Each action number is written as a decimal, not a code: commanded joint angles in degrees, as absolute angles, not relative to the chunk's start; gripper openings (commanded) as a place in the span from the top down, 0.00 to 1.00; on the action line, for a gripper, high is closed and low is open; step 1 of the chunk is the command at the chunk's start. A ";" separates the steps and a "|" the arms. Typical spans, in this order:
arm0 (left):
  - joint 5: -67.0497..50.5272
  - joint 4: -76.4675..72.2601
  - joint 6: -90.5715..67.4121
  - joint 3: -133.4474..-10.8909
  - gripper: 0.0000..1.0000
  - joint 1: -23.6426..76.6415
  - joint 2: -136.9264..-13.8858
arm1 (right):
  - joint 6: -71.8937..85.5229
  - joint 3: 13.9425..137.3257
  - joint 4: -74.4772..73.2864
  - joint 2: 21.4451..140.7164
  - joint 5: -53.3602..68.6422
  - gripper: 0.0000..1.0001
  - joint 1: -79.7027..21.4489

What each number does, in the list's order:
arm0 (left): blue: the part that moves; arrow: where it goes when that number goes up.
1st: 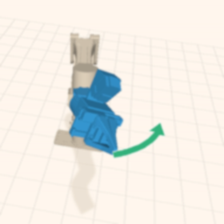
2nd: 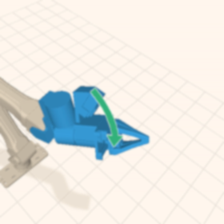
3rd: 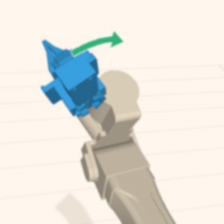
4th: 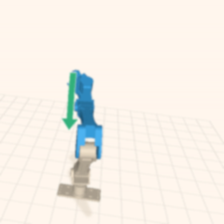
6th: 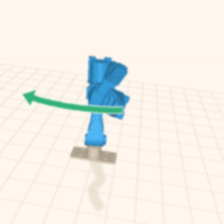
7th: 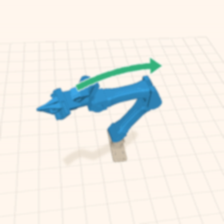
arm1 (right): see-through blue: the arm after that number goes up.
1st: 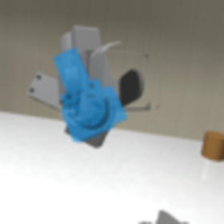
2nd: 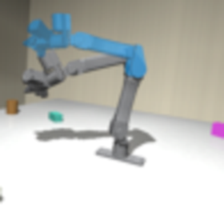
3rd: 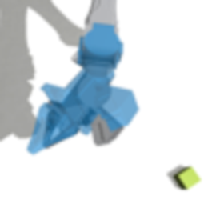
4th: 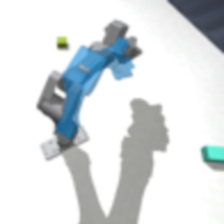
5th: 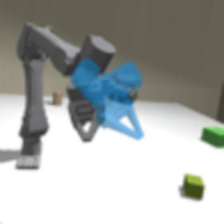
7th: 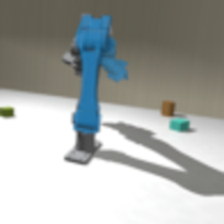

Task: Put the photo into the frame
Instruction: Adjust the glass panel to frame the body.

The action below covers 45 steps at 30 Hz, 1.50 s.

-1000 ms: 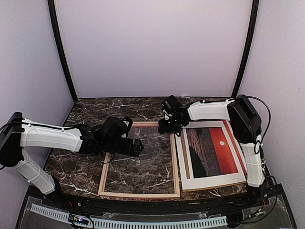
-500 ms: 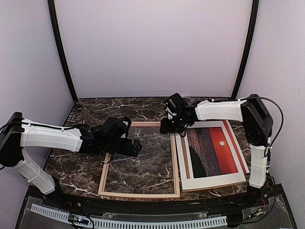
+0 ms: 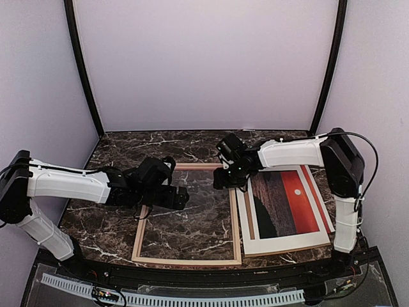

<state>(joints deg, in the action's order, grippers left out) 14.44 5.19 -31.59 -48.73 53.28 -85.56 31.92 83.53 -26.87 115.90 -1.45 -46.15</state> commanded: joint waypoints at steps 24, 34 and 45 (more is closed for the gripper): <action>20.07 9.70 -29.84 -49.77 0.01 53.49 -84.33 | 33.75 76.72 -25.35 109.79 -2.99 0.43 -49.29; 20.65 10.64 -29.30 -50.31 0.01 52.30 -85.07 | 35.86 70.81 -26.17 103.62 -2.05 0.43 -54.80; 21.56 12.35 -29.00 -48.67 0.01 49.69 -82.78 | 40.62 67.31 -26.66 104.45 -4.16 0.44 -60.95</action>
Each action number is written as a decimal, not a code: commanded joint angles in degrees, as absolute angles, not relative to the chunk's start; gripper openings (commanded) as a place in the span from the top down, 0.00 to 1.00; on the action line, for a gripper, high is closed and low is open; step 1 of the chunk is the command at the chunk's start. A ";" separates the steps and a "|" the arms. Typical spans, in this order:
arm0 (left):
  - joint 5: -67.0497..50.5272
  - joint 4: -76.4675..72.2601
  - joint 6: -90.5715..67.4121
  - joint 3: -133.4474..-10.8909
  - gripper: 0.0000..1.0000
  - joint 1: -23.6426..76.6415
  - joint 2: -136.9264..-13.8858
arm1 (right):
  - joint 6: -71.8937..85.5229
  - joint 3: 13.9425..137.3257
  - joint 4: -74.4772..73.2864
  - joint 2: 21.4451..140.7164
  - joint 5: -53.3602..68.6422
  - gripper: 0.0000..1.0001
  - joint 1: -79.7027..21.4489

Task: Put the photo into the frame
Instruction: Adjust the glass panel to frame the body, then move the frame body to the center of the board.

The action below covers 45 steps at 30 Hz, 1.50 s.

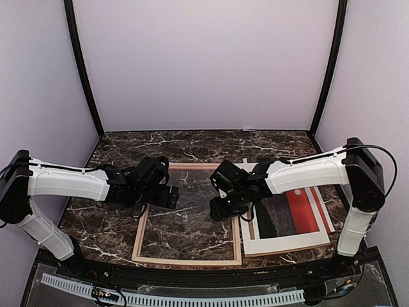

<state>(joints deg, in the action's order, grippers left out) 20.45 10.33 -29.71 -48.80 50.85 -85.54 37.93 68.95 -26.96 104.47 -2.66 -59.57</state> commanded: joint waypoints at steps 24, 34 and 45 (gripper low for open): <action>20.43 15.99 -26.18 -44.19 0.01 40.79 -80.57 | 41.60 63.31 -26.24 97.16 -9.22 0.43 -60.68; 14.95 17.09 -23.03 -44.06 0.16 35.28 -83.23 | 40.88 59.92 -25.47 94.06 -9.54 0.43 -57.24; 9.67 16.22 -20.84 -46.18 0.47 32.85 -90.56 | 40.24 58.12 -25.17 92.57 -9.56 0.43 -55.26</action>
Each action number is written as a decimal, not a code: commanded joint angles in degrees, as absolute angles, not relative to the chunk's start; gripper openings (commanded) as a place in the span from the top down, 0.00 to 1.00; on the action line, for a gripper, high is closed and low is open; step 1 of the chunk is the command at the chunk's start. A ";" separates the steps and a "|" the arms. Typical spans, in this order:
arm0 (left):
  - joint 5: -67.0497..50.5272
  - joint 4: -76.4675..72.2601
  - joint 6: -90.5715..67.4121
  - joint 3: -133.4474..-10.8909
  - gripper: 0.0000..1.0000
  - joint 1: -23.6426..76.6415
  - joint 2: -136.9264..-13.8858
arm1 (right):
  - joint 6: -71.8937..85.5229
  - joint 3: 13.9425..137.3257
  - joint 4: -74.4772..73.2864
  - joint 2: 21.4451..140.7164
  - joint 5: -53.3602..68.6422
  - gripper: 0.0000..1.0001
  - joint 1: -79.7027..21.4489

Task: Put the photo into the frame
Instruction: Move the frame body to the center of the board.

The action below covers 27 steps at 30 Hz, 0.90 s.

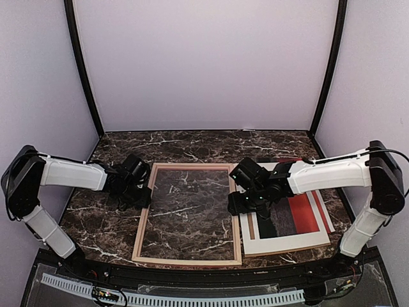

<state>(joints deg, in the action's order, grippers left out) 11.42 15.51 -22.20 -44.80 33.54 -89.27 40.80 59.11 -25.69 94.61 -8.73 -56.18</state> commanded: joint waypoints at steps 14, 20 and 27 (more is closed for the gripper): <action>10.93 14.16 -20.65 -45.64 0.66 28.01 -91.11 | 37.86 55.45 -25.96 88.82 -12.00 0.42 -49.25; 9.58 12.58 -19.56 -46.12 0.69 24.16 -92.91 | 35.90 53.68 -25.23 87.23 -12.58 0.42 -44.36; 8.63 10.82 -19.25 -46.35 0.71 19.65 -94.07 | 32.99 51.52 -24.80 85.12 -13.32 0.40 -35.65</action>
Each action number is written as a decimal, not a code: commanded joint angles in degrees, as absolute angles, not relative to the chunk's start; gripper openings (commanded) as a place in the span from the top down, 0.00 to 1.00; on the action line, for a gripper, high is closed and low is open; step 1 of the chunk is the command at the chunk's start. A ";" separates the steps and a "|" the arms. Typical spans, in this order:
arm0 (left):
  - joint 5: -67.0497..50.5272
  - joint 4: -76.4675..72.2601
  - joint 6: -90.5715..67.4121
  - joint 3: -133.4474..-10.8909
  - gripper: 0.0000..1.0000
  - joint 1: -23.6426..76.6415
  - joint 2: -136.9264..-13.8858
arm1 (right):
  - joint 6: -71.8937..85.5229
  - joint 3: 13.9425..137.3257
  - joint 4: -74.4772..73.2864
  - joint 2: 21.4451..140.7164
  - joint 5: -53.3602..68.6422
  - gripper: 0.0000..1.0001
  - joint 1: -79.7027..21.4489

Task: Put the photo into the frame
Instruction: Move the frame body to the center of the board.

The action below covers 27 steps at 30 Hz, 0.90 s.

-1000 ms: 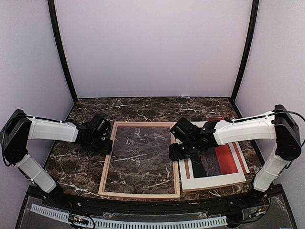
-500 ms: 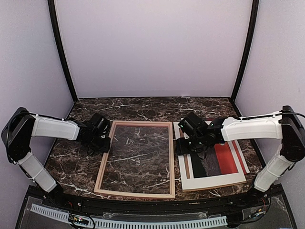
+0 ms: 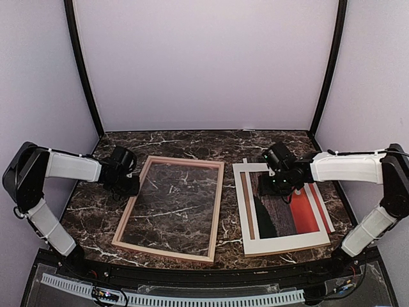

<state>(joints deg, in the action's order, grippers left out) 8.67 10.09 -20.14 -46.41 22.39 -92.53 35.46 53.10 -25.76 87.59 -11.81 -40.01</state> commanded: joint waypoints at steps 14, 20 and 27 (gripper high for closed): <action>-2.85 5.23 -23.72 -42.79 0.71 14.77 -92.35 | 26.75 47.74 -21.90 83.04 -11.03 0.25 -11.14; -5.94 2.69 -26.88 -39.28 0.48 14.77 -83.87 | 24.22 49.98 -22.42 87.24 -12.40 0.26 -7.15; -13.68 -1.90 -27.73 -38.10 0.21 15.57 -74.18 | 23.16 51.07 -20.41 92.59 -9.05 0.29 -6.42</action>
<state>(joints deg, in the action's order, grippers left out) -7.22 2.33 -26.55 -38.46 14.87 -79.00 24.49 49.19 -22.55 90.24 -10.79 -6.76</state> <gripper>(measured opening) 0.754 0.723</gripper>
